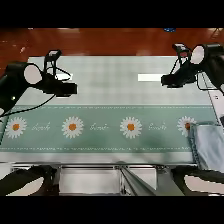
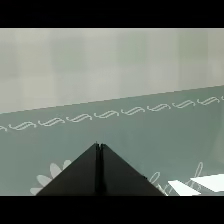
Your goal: Fold the shirts.
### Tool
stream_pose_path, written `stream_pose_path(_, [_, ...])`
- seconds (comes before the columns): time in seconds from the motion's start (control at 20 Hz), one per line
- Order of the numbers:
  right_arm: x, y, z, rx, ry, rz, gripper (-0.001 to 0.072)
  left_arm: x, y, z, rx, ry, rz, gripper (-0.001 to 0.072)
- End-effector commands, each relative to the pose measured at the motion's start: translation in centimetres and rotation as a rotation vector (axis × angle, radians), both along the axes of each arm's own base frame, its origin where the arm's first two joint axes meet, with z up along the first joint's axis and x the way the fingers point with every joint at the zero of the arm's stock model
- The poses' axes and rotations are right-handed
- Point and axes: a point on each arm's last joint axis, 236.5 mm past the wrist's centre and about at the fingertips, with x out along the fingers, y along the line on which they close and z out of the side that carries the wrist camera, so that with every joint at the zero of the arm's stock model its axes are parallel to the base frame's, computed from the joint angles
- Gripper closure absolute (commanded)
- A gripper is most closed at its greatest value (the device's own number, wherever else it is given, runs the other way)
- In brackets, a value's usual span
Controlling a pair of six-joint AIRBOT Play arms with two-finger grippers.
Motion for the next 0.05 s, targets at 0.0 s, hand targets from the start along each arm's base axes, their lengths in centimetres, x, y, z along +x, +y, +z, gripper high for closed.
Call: stream_pose_path(0.0, [0.01, 0.06, 0.01, 0.0, 0.0, 0.001, 0.0685, 0.01, 0.04, -0.04, 0.0, 0.001, 0.001, 0.0687])
